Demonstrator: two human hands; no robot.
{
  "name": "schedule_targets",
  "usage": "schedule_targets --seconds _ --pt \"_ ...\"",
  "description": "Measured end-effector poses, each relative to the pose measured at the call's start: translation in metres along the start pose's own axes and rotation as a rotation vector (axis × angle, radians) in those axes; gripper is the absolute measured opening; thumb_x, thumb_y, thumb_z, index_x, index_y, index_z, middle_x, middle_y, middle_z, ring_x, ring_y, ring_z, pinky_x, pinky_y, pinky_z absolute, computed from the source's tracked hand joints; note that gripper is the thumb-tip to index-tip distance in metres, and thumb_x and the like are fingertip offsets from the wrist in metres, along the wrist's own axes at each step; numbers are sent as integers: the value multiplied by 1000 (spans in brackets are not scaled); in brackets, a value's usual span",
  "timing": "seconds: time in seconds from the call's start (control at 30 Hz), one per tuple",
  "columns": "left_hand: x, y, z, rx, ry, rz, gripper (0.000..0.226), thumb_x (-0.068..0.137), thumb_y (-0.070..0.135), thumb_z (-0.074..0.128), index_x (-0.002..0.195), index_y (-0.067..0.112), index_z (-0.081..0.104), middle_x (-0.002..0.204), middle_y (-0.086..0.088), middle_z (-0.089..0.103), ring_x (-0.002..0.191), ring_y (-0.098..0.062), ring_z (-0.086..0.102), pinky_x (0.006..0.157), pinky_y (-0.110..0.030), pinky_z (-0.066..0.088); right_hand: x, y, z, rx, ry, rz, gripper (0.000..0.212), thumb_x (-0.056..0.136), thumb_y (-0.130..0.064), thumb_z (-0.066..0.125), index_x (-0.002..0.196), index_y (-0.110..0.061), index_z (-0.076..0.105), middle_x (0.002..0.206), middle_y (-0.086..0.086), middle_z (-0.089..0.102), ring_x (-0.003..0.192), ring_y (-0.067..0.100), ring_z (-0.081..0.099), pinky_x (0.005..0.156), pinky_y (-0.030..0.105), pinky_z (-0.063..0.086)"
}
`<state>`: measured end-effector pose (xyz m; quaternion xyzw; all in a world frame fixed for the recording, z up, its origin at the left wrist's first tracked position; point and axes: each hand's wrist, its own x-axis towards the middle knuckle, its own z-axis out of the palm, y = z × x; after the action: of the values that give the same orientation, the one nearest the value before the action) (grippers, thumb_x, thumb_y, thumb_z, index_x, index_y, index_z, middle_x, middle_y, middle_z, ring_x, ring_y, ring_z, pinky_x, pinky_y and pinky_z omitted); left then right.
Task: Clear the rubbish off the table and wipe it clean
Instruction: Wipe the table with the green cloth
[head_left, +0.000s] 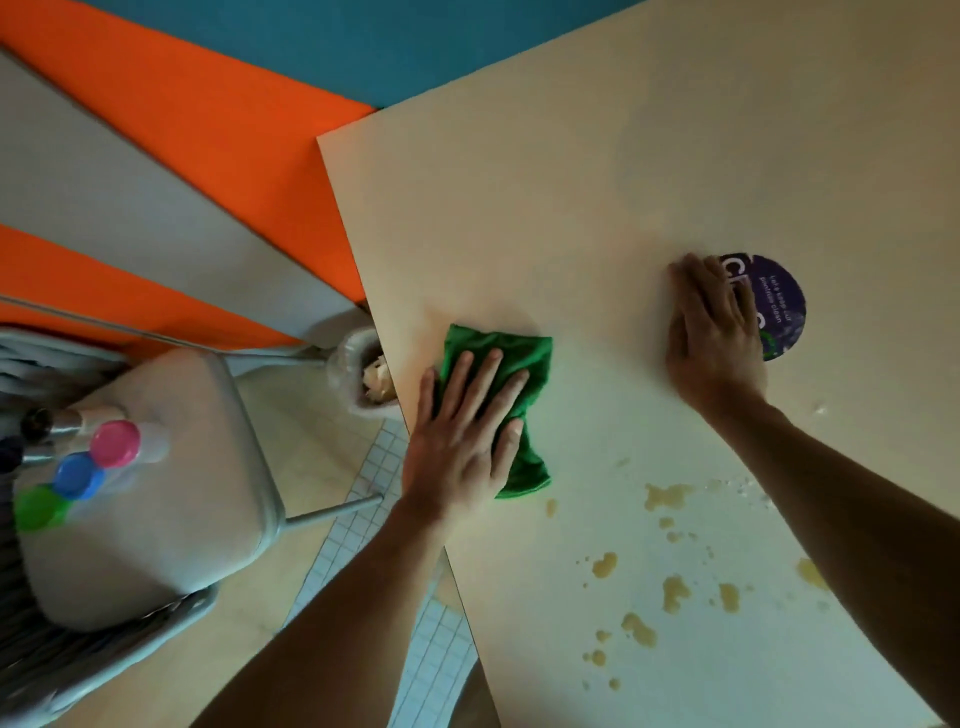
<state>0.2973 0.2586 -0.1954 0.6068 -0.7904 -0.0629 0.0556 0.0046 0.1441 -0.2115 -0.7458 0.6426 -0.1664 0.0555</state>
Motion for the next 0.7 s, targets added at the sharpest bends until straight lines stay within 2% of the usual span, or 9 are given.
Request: schedule_targets --seconds 0.2,0.37,0.43,0.5,0.6,0.7 --pt "42 -30 -1 58 -10 -308 56 103 47 32 156 30 33 166 -4 22 154 -29 16 121 -58 12 -11 -7 -3 -22 4 41 55 94 -15 37 149 -10 38 157 9 34 149 24 24 122 48 14" --pt "109 11 7 -25 10 -570 62 102 46 25 159 21 24 166 -16 16 153 -39 11 122 -58 10 -7 -8 -3 -47 3 37 57 92 -16 37 148 -9 39 156 10 37 148 27 26 121 49 17" --pt "128 37 12 -52 -7 -544 63 103 46 22 159 18 21 166 -17 13 153 -39 8 122 -57 8 -8 -8 -3 -45 0 42 57 92 -15 37 149 -9 39 156 10 37 148 27 25 121 50 17" --pt "136 67 19 -57 -5 -445 61 104 46 22 159 19 23 166 -16 14 153 -38 9 122 -56 7 -8 -7 -3 -41 3 44 57 92 -15 37 149 -9 38 156 11 37 149 27 25 121 50 17" --pt "116 111 26 -67 -22 -245 59 103 44 29 157 22 28 166 -13 18 153 -36 11 122 -56 10 -9 -6 -5 -19 2 31 57 92 -16 38 148 -8 39 155 11 38 148 28 26 121 51 17" --pt "69 118 21 -62 -74 -14 55 104 45 32 156 25 35 165 -9 23 154 -33 14 121 -56 14 -9 -5 -6 -22 -19 34 56 95 -19 36 149 -9 37 156 11 37 148 27 24 122 51 15"
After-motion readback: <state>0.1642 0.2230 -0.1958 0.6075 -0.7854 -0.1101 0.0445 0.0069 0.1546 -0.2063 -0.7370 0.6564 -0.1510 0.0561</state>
